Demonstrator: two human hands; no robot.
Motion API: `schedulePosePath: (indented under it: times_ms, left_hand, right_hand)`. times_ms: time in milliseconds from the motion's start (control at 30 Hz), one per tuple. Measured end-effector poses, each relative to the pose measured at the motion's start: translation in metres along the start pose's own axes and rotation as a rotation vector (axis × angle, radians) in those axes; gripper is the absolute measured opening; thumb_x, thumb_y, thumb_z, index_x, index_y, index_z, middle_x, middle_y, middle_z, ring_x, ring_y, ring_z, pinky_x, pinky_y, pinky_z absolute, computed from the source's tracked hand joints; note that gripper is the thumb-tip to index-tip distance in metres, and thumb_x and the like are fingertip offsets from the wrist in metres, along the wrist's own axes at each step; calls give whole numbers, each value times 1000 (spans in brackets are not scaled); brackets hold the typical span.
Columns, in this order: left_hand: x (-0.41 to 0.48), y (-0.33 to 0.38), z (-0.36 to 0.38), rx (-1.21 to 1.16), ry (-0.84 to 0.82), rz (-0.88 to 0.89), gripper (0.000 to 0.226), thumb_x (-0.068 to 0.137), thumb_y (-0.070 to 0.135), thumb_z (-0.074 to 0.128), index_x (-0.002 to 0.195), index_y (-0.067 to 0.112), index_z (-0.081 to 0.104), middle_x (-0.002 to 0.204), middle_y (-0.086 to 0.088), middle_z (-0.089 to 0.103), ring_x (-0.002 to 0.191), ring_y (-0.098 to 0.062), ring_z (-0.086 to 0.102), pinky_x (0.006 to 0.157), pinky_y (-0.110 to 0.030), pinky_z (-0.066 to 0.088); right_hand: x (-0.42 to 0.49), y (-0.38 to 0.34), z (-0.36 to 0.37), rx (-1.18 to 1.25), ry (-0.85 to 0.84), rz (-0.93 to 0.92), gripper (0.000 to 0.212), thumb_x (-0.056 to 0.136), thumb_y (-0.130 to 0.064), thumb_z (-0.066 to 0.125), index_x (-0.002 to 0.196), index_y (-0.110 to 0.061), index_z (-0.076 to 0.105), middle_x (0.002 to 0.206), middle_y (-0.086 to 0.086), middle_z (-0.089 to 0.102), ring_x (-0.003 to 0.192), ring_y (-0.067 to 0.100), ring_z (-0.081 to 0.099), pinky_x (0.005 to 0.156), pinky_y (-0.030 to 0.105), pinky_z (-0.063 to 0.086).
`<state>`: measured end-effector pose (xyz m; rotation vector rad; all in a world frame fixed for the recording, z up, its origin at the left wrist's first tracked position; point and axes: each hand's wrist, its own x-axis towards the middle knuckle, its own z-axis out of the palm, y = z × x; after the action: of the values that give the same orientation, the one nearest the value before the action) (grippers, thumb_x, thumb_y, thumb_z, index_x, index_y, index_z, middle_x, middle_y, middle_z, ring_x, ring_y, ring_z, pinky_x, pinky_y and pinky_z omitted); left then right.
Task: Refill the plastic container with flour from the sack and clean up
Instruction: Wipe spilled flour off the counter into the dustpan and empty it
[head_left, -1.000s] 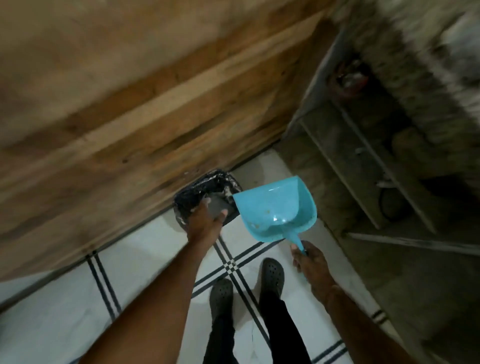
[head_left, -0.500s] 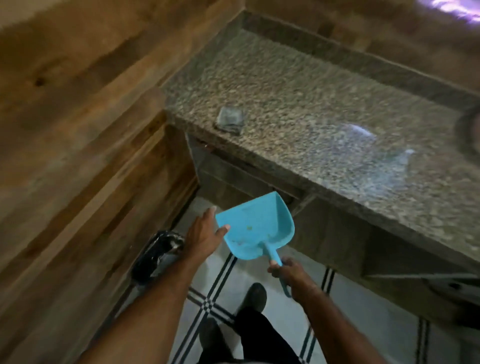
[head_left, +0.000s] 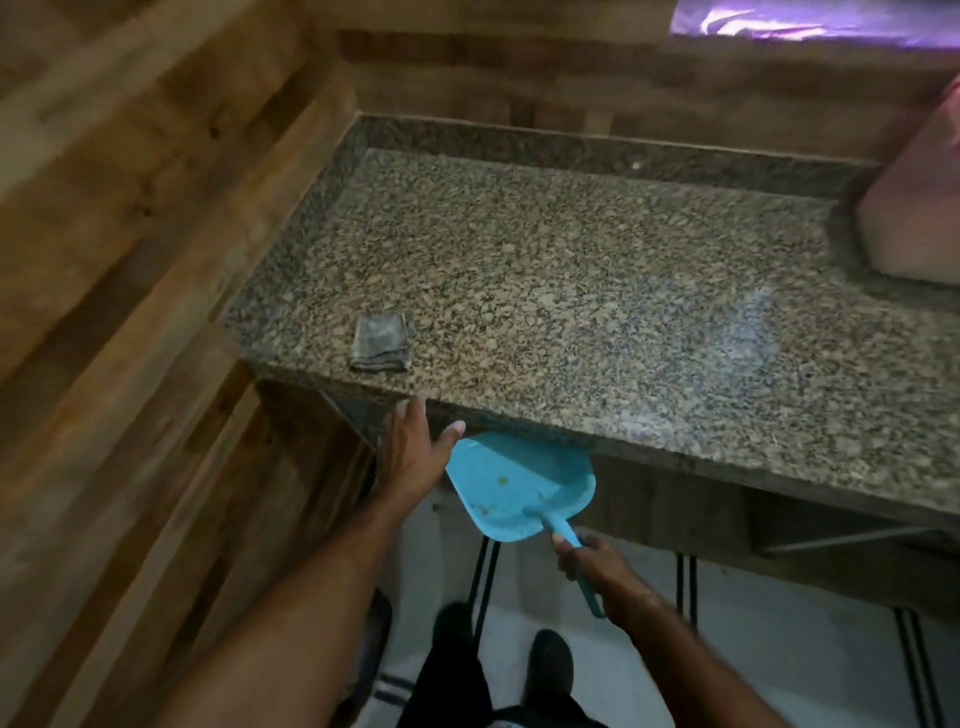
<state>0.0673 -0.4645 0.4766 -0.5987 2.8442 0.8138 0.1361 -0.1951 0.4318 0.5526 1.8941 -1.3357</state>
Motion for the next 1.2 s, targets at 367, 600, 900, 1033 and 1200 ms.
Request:
schedulePosePath:
  times_ms: [367, 600, 900, 1033, 1200]
  left_hand:
    - [160, -23, -34, 260, 44, -58, 68, 100, 61, 50, 153, 20, 38, 156, -16, 24, 137, -35, 31, 104, -49, 39]
    - [183, -40, -15, 278, 82, 122, 57, 102, 42, 57, 153, 23, 41, 139, -14, 49, 119, -31, 50, 95, -47, 48]
    - [146, 4, 22, 299, 101, 68, 62, 101, 43, 57, 154, 26, 32, 146, -17, 45, 127, -35, 50, 97, -53, 49]
    - [112, 88, 71, 149, -187, 375, 47, 102, 40, 53, 148, 37, 43, 140, -6, 46, 117, -26, 51, 88, -43, 54]
    - [111, 161, 90, -181, -135, 180, 47, 103, 56, 37, 118, 18, 60, 112, -8, 62, 102, -33, 62, 85, -46, 52]
  right_hand:
    - [29, -6, 5, -4, 105, 5, 24, 102, -27, 64, 105, -3, 69, 89, 14, 69, 80, 22, 63, 73, 31, 54]
    - [27, -3, 29, 45, 126, 67, 26, 103, -28, 63, 103, -2, 69, 88, 12, 68, 80, 20, 63, 70, 26, 50]
    - [5, 24, 26, 173, 188, 110, 25, 103, -29, 63, 106, -6, 68, 94, 12, 70, 84, 19, 65, 73, 27, 51]
    - [-6, 38, 15, 214, 219, 129, 22, 103, -30, 63, 108, -9, 69, 95, 11, 70, 85, 19, 65, 74, 28, 52]
    - [-20, 66, -20, 245, 321, 116, 17, 101, -29, 67, 94, -14, 66, 81, 4, 69, 73, 14, 63, 72, 27, 54]
